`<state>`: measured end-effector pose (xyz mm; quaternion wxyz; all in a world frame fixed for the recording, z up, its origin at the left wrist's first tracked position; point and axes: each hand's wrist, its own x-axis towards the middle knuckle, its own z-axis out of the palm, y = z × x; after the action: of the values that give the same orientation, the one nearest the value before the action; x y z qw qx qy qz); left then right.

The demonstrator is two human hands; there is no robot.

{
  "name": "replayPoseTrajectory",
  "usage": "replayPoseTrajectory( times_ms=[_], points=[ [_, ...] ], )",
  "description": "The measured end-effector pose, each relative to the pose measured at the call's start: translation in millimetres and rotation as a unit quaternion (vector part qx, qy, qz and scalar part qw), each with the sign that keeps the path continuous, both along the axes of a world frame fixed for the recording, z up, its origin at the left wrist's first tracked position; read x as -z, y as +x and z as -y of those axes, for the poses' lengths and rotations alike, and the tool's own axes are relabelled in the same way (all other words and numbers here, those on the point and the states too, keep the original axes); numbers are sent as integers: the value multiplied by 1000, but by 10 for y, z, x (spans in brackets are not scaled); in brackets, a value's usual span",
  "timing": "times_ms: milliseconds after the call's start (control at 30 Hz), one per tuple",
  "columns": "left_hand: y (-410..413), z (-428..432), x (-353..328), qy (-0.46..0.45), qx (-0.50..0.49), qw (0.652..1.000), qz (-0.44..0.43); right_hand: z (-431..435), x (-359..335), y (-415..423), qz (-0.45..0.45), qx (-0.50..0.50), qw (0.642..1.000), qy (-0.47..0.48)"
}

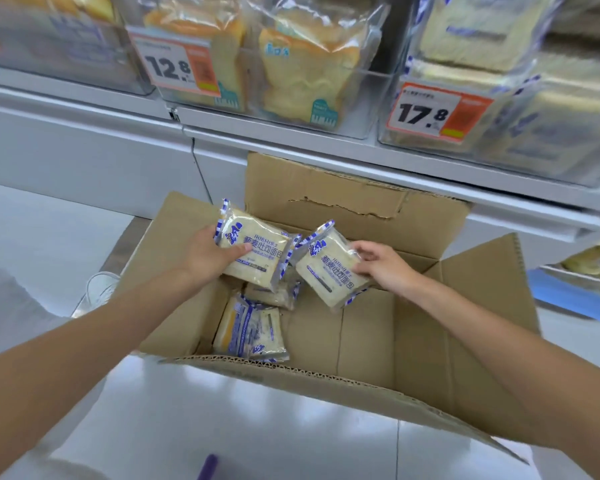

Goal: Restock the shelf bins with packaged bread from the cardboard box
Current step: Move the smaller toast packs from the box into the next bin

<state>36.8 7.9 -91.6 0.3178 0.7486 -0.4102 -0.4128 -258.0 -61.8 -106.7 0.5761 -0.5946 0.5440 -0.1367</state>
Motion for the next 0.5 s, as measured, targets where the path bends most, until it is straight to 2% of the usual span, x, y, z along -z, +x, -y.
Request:
replayPoseTrajectory(
  times_ms=[233, 400, 500],
  points=[
    [-257, 271, -336, -53, -8, 998, 11, 147, -799, -439, -73, -43, 990, -110],
    [-869, 241, -595, -36, 129, 987, -91, 112, -993, -294, 2, -32, 992, -121],
    [-1169, 230, -742, -30, 138, 977, -157, 82, -998, -267, 9, -1, 987, -160]
  ],
)
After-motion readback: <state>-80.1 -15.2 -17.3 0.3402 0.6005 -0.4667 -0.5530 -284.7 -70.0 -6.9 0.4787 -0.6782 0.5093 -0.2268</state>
